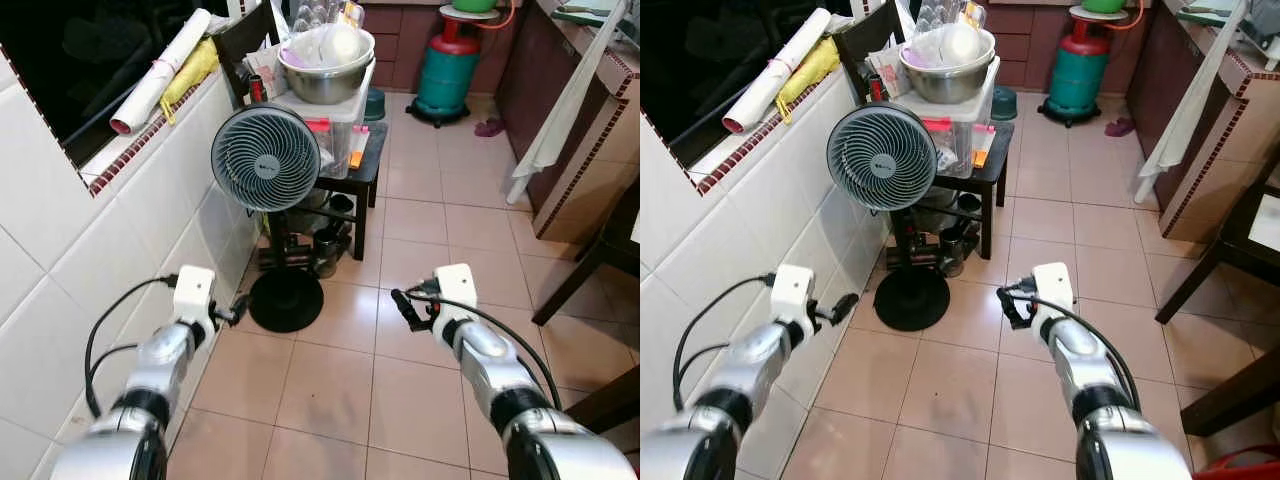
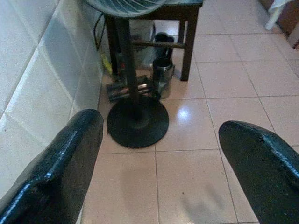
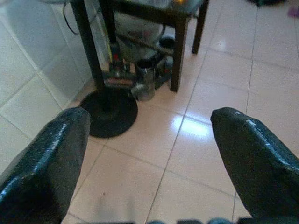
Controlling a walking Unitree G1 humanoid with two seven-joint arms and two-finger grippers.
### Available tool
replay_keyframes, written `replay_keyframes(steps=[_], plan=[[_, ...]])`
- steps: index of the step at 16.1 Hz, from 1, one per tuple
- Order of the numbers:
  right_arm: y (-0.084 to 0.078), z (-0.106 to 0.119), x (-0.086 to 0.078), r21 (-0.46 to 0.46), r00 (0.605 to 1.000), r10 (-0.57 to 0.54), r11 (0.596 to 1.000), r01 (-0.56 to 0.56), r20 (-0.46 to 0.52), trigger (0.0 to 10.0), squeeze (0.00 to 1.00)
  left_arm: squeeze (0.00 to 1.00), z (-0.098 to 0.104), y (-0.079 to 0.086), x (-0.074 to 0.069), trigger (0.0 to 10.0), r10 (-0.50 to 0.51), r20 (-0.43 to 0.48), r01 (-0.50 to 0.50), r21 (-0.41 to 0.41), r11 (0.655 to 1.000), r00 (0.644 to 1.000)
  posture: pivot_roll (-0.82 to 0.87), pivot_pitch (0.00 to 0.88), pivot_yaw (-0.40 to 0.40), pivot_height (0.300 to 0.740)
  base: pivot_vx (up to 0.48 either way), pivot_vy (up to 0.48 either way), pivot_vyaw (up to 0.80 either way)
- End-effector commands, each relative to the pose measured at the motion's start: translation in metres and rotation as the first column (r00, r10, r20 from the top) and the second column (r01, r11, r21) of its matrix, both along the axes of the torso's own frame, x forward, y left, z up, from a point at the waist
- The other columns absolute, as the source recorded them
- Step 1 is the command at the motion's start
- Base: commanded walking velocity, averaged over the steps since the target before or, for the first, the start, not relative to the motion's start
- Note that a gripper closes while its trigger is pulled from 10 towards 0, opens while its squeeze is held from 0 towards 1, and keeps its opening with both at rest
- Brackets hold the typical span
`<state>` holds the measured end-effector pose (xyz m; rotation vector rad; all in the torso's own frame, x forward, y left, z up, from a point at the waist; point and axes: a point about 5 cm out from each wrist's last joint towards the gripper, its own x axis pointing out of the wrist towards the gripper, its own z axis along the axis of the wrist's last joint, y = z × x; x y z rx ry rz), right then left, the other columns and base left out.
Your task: Setting the table
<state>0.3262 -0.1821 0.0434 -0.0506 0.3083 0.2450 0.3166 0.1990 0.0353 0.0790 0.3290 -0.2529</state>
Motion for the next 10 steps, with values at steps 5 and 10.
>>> replay_keyframes(steps=[5, 10], plan=[[0.013, 0.034, -0.044, 0.045, 0.957, 0.129, 0.988, -0.145, 0.258, 10.0, 0.00, 0.00, 0.020, -0.014, -0.043, 10.0, -0.036, 0.299, 0.051, -0.042, 0.998, 0.953, -0.07, 0.033, 0.059, 0.740, 0.000, 0.000, 0.00], [0.011, 0.037, -0.090, 0.081, 0.973, 0.060, 0.994, -0.080, 0.222, 10.0, 0.00, 0.00, 0.011, 0.001, -0.086, 10.0, 0.107, 0.255, -0.099, -0.046, 0.994, 0.961, -0.06, 0.068, 0.039, 0.740, 0.000, 0.000, 0.00]])
